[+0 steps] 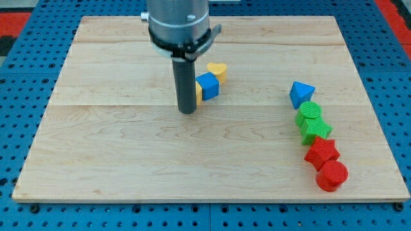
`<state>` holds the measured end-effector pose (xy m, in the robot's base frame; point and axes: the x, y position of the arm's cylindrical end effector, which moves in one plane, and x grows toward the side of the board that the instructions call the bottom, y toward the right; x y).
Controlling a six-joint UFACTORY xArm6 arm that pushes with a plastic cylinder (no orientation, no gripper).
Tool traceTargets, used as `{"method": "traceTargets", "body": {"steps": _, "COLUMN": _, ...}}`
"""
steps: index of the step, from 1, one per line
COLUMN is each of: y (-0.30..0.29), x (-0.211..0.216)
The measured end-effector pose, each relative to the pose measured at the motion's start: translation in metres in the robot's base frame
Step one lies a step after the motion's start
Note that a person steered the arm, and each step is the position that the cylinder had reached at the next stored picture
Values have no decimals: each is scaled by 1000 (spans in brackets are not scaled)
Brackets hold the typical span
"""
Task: Push the yellow blocks and blue cube upwards
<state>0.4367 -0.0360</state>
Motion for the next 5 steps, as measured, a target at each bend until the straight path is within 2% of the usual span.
{"method": "traceTargets", "body": {"steps": 2, "y": 11, "x": -63}}
{"method": "traceTargets", "body": {"steps": 3, "y": 30, "x": -51}}
{"method": "traceTargets", "body": {"steps": 4, "y": 15, "x": -25}}
{"method": "traceTargets", "body": {"steps": 5, "y": 38, "x": -29}}
